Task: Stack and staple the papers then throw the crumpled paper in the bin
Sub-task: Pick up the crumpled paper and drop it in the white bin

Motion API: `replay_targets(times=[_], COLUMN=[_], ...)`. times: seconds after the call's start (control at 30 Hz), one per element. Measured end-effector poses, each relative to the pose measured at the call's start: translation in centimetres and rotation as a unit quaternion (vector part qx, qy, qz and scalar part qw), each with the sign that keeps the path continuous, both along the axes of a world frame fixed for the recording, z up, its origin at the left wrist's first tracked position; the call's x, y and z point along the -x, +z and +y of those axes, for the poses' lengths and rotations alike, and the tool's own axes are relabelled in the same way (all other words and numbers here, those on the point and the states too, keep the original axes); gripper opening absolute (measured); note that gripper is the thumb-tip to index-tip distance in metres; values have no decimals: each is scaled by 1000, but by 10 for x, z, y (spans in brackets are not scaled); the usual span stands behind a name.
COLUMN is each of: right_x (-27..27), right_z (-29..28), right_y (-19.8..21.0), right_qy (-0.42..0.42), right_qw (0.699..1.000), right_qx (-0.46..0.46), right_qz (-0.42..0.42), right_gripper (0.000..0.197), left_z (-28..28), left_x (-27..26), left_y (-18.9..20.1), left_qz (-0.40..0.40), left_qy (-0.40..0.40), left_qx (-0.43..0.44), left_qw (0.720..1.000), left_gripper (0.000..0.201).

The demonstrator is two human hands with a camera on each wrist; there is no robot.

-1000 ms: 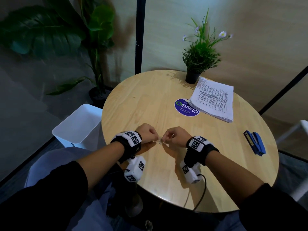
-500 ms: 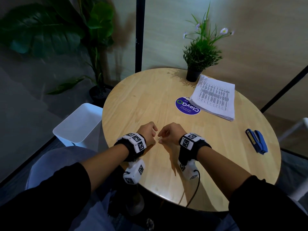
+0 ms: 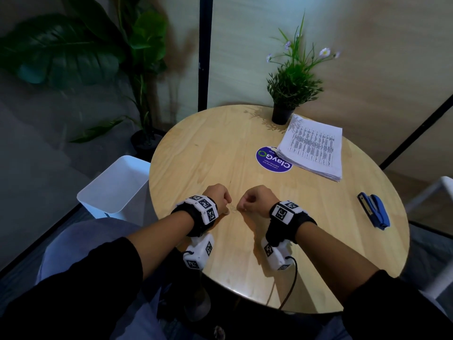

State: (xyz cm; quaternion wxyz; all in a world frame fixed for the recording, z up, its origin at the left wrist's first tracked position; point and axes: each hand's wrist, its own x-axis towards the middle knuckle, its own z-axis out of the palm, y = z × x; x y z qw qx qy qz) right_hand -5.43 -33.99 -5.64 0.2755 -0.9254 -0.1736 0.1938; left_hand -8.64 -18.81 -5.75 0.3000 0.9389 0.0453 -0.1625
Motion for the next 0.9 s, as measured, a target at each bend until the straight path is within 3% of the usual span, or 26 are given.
replay_targets(times=[0.17, 0.4, 0.63, 0.9], right_x=[-11, -11, -13, -11], right_z=[-19, -36, -48, -51], right_y=[-3, -4, -5, -5], right_qy=[-49, -74, -96, -97], right_qw=[997, 994, 990, 989], right_qx=[-55, -82, -100, -112], right_qz=[2, 9, 9, 8], right_gripper=[35, 29, 25, 21], left_z=[-12, -33, -38, -30], left_x=[-6, -3, -3, -11], left_y=[-1, -1, -1, -2], left_qz=[4, -24, -17, -11], left_qy=[1, -24, -73, -37], left_qx=[21, 38, -50, 17], left_qw=[1000, 999, 996, 999], left_gripper=[26, 29, 48, 27])
